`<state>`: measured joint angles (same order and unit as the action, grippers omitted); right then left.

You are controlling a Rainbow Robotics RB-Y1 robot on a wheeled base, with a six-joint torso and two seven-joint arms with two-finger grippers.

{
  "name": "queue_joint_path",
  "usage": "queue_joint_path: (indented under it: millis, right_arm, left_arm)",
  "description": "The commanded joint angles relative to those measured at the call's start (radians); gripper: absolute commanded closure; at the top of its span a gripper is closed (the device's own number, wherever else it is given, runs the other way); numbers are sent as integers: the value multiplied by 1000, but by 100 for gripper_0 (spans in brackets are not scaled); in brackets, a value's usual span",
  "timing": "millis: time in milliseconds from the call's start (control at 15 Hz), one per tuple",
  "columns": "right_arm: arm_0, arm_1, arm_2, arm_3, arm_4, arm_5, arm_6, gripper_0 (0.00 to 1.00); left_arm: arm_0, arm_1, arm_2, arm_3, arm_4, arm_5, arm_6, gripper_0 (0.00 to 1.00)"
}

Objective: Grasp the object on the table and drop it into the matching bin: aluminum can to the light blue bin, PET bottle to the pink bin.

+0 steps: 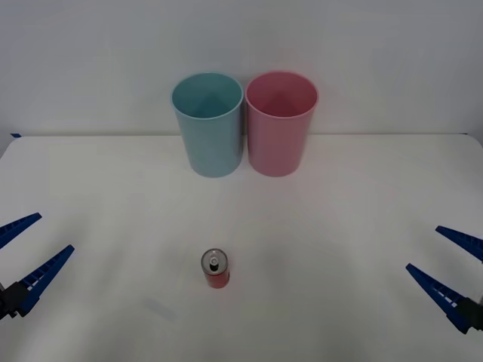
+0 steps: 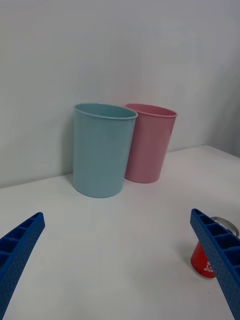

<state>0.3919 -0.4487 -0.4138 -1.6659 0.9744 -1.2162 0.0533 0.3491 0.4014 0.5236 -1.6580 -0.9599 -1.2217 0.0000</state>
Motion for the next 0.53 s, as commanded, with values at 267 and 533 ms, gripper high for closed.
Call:
queue_joint_path:
  millis: [267, 533]
  right_arm:
    - [2, -2, 112, 0, 23, 6, 59, 0]
    - [4, -2, 179, 2, 23, 35, 157, 0]
  left_arm:
    - [0, 0, 0, 0, 0, 0, 0, 0]
    - [0, 0, 0, 0, 0, 0, 0, 0]
